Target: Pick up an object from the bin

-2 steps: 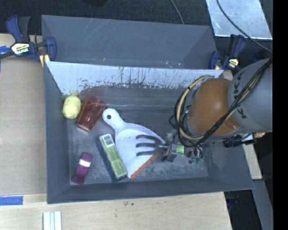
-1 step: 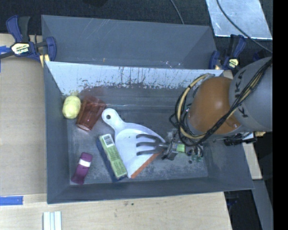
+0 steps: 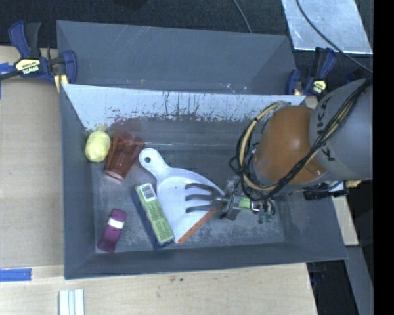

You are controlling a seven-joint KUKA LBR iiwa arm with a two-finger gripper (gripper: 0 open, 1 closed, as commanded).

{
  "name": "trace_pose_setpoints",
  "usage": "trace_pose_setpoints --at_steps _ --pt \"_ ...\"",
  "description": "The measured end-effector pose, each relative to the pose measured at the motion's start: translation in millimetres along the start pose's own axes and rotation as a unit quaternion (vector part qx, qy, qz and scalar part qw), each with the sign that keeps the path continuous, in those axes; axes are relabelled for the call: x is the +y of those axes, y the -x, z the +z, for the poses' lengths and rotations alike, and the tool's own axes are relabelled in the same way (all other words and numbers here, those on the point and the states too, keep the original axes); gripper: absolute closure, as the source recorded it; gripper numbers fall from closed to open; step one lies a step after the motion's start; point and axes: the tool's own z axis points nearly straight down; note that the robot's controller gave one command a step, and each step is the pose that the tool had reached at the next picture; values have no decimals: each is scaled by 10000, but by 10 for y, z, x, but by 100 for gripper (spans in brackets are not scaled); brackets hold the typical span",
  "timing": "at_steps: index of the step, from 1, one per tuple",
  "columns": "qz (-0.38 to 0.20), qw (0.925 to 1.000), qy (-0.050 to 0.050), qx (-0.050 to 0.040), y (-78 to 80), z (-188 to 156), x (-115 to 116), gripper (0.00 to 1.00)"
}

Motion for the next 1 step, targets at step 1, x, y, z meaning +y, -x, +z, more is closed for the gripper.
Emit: trace_pose_setpoints --at_steps 1 --pt "46 10000 -2 28 50 -779 40 100"
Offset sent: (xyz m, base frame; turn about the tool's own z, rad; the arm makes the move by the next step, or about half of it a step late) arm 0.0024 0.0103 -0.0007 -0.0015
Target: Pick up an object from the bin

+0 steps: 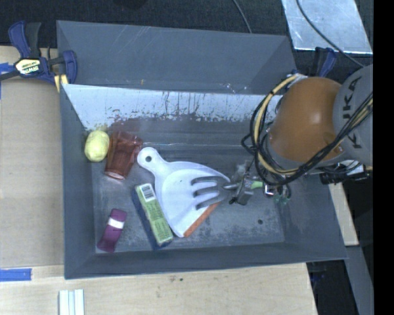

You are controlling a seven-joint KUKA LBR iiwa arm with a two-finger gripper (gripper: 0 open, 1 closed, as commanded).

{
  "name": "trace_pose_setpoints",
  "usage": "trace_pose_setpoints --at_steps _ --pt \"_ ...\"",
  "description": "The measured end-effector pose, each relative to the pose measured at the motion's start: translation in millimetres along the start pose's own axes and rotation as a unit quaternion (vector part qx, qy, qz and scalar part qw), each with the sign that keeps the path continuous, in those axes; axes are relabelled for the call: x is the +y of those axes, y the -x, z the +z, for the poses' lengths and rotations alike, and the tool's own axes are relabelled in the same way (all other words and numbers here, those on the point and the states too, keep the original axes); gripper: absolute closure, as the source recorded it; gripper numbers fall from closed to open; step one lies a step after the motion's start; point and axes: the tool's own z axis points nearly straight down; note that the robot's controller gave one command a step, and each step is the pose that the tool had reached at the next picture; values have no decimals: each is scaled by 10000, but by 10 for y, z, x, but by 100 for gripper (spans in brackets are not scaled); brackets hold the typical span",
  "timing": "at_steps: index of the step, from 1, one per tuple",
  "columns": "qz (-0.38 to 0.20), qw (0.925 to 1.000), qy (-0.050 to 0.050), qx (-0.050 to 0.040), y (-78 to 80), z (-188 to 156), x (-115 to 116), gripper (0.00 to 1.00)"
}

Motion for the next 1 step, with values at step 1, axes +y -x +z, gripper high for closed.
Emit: trace_pose_setpoints --at_steps 1 --pt "-38 10000 6 -55 -7 514 51 100"
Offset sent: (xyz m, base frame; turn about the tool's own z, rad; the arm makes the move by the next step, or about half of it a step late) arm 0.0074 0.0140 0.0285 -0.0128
